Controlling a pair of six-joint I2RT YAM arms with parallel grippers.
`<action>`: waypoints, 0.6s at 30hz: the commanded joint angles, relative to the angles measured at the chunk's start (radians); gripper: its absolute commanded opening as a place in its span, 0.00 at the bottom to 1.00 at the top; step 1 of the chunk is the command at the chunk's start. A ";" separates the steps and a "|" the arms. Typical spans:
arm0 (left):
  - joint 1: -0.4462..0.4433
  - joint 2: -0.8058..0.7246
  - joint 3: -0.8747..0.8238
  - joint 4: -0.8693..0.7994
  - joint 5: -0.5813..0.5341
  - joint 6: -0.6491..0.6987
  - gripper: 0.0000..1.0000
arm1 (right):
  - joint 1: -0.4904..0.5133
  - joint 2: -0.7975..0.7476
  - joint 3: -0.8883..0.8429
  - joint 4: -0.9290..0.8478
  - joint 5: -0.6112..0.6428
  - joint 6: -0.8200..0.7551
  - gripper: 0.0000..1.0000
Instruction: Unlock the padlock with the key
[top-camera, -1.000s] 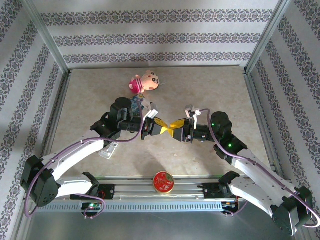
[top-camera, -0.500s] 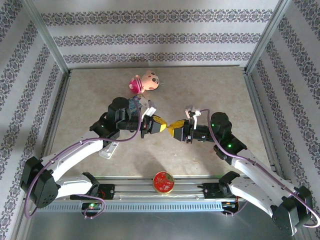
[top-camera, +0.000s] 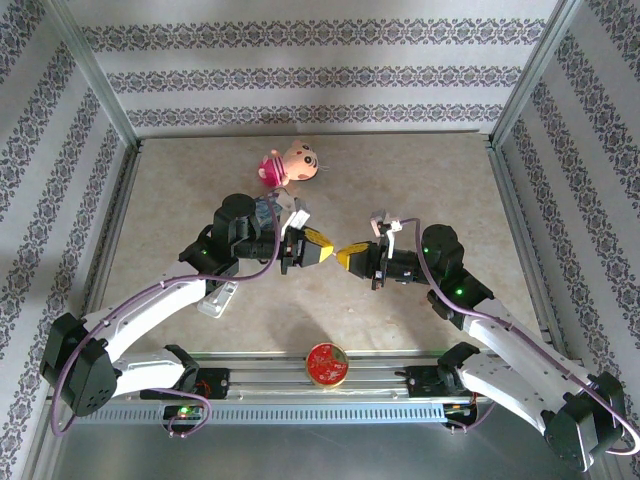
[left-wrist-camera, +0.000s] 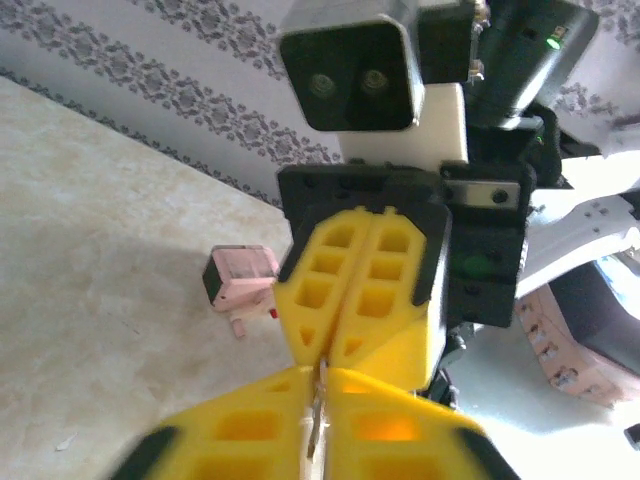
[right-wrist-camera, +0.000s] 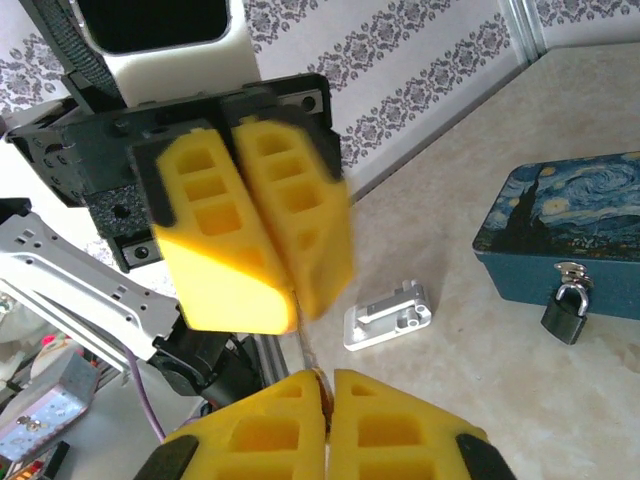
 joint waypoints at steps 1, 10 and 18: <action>0.032 -0.005 -0.003 0.060 -0.070 -0.070 0.49 | 0.006 -0.012 0.005 -0.036 0.040 -0.021 0.00; 0.061 -0.061 0.027 -0.149 -0.499 -0.150 0.99 | 0.002 -0.020 0.014 -0.266 0.329 -0.024 0.00; 0.034 -0.021 0.045 -0.282 -0.807 -0.221 0.99 | 0.006 0.019 -0.015 -0.354 0.449 0.002 0.00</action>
